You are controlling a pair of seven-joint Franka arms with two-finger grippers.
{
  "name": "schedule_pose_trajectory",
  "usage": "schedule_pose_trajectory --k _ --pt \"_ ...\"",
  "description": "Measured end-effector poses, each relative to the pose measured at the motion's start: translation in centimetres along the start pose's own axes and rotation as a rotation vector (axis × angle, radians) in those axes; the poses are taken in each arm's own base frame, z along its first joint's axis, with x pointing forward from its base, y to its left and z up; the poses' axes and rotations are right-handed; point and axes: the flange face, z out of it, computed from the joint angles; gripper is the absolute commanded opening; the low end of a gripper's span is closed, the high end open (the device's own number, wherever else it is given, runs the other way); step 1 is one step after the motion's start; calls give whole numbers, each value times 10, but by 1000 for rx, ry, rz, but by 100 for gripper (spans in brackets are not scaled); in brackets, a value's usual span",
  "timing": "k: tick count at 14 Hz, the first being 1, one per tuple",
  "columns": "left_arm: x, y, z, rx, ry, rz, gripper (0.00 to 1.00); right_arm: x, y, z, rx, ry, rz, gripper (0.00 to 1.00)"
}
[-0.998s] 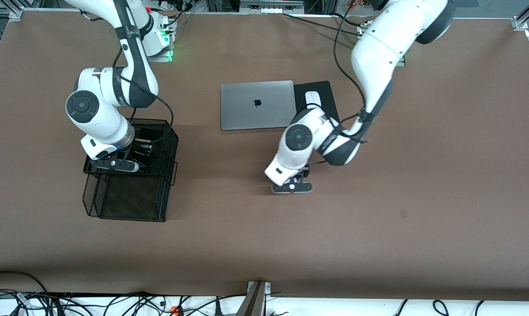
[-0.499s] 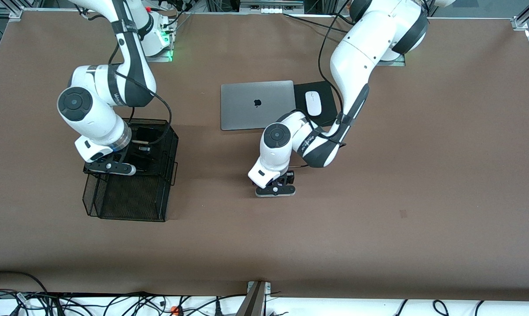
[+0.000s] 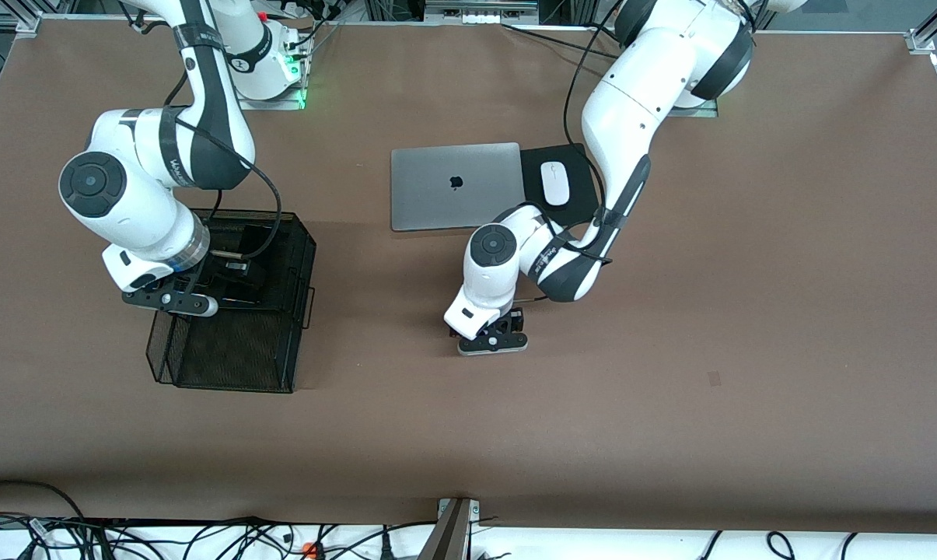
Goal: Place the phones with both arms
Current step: 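Carry the white phone to the table middle while the right gripper returns, then grasp the white phone with the right gripper while the left gripper withdraws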
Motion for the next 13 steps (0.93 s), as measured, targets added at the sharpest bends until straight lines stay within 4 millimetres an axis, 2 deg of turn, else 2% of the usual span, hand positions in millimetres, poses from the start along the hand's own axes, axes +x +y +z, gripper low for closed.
schedule_pose_trajectory --k 2,4,6,7,8,10,11,13 --pt "0 3 -4 11 -1 -10 100 0 -1 1 0 -1 -2 100" --pt "5 -3 -12 63 -26 -18 100 1 -4 -4 2 7 -6 100" --pt "24 -21 -37 128 -53 -16 100 4 -18 -16 1 14 -27 100" --pt "40 -37 -54 161 -74 -5 100 7 -30 -24 -9 13 -43 100" --pt "55 -57 -74 199 -103 6 100 13 -47 -34 -26 14 -65 100" --pt "86 -103 -115 266 -173 47 100 19 -105 -48 -41 19 -110 100" --pt "99 -129 -136 291 -212 75 100 20 -141 -47 -13 28 -91 100" --pt "125 -180 -177 314 -275 127 100 17 -206 -25 68 41 -28 100"
